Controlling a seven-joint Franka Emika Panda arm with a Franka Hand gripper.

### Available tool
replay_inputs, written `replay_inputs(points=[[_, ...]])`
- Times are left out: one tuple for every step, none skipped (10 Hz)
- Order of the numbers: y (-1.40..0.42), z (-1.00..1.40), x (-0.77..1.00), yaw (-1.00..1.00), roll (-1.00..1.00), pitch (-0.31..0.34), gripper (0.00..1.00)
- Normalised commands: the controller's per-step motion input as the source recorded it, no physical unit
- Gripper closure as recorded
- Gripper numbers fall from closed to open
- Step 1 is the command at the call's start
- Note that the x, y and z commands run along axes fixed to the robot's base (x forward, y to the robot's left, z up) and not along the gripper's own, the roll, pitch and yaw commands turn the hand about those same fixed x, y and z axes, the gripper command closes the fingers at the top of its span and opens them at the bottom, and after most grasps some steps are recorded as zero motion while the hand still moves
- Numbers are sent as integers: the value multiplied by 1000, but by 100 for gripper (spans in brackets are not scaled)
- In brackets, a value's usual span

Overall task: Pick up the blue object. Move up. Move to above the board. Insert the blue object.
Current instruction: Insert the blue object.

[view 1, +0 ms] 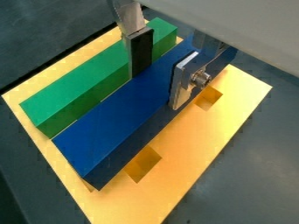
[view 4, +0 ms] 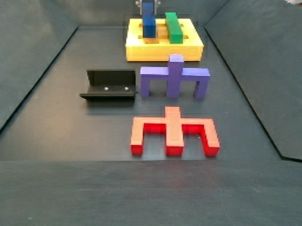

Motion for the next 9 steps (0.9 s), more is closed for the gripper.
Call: replay_inputs(points=[[0,-271,-151,0,81,0,100],[-94,-300,0,0,43,0,100],[-157,-294,43,0,0,0,100],[-186,-343,66,14,0,0,100],[-134,-363,0,0,23,0,100],[-117,-311,0,0,40,0,100],[-89,-280,-29,0,23,0,100],[0,-291,-146,-31,34,0,100],[0,-251,-209,-14,30,0,100]])
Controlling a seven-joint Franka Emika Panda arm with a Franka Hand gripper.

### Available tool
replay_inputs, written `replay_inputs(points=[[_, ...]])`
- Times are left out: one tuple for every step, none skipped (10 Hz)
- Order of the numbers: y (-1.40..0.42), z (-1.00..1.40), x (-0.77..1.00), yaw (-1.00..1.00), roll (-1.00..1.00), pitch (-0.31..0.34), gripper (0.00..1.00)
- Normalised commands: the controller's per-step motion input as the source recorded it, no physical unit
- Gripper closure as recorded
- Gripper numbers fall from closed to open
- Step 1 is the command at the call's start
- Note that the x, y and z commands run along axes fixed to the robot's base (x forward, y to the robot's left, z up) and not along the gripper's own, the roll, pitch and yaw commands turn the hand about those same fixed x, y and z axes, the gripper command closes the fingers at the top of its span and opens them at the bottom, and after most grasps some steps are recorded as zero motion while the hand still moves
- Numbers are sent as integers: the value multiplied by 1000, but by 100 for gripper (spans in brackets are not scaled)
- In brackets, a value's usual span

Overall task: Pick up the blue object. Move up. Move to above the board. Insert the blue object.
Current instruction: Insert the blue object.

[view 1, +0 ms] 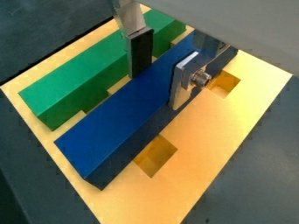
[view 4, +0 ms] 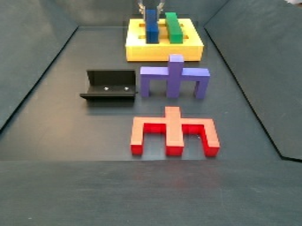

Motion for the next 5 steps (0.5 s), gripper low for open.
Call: replay_inputs(points=[[0,-220,-254,-3,44,0,100],[6,-214,-249,0,36,0,100],[0,-260,0,23,17,0,100],[0,-251,43,60,40,0,100],[0,0,0,0,0,0,100]])
